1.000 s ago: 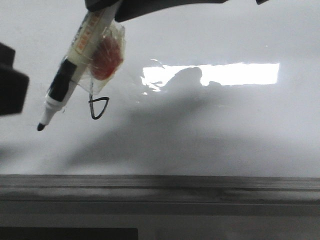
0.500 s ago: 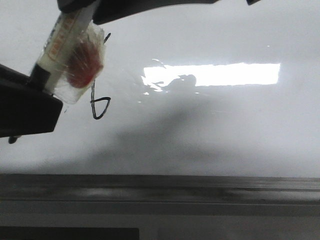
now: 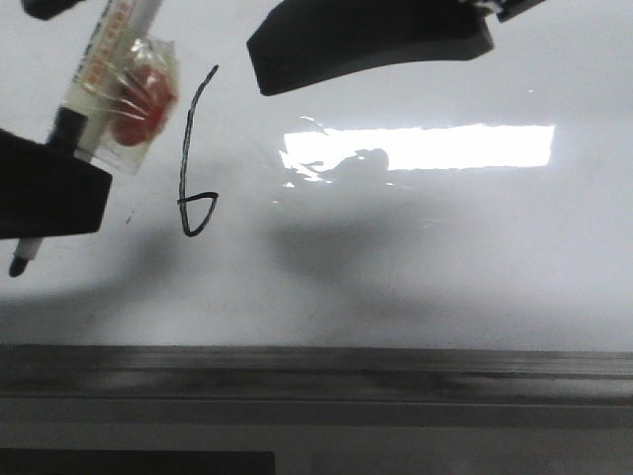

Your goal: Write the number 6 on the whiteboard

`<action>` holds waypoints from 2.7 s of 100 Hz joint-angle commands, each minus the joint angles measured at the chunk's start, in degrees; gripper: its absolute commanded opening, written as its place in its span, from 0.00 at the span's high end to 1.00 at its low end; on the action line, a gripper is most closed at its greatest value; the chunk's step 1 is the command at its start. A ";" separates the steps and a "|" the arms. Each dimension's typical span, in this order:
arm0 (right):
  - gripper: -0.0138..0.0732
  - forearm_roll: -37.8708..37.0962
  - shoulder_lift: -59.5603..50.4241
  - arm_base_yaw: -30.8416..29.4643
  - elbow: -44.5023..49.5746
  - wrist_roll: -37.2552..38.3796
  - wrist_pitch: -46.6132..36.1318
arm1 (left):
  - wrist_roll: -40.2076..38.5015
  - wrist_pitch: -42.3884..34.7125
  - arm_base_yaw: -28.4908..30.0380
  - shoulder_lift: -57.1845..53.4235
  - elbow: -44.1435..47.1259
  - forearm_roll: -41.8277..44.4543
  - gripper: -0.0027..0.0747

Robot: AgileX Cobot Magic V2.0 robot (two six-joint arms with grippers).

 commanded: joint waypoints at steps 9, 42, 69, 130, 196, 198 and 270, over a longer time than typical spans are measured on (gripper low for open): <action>0.32 0.33 -1.42 -0.63 -1.76 -0.71 -3.27 | -0.64 -3.75 6.37 2.51 -1.87 -15.08 0.99; 0.32 0.43 -1.42 -0.63 -1.76 -0.71 -3.05 | -0.64 -2.93 8.99 9.21 -4.13 -21.91 0.99; 0.32 0.43 -1.42 -0.63 -1.76 -0.71 -2.69 | -0.64 -3.79 8.99 9.11 -4.13 -22.26 0.85; 0.92 0.43 -4.37 -1.13 -1.38 -0.71 -1.94 | -0.12 -2.97 8.99 -4.65 -4.13 -21.20 0.55; 0.91 -7.65 -42.10 -1.01 28.27 -0.87 -21.82 | 0.06 1.72 8.99 -38.17 5.86 -2.15 0.99; 0.91 -7.65 -43.57 -1.01 29.56 -0.87 -22.39 | 0.06 1.97 8.99 -38.46 6.34 -2.15 0.99; 0.92 -7.58 -61.35 -1.01 42.87 -1.12 -24.34 | 0.16 2.31 8.99 -38.80 9.15 -1.46 0.99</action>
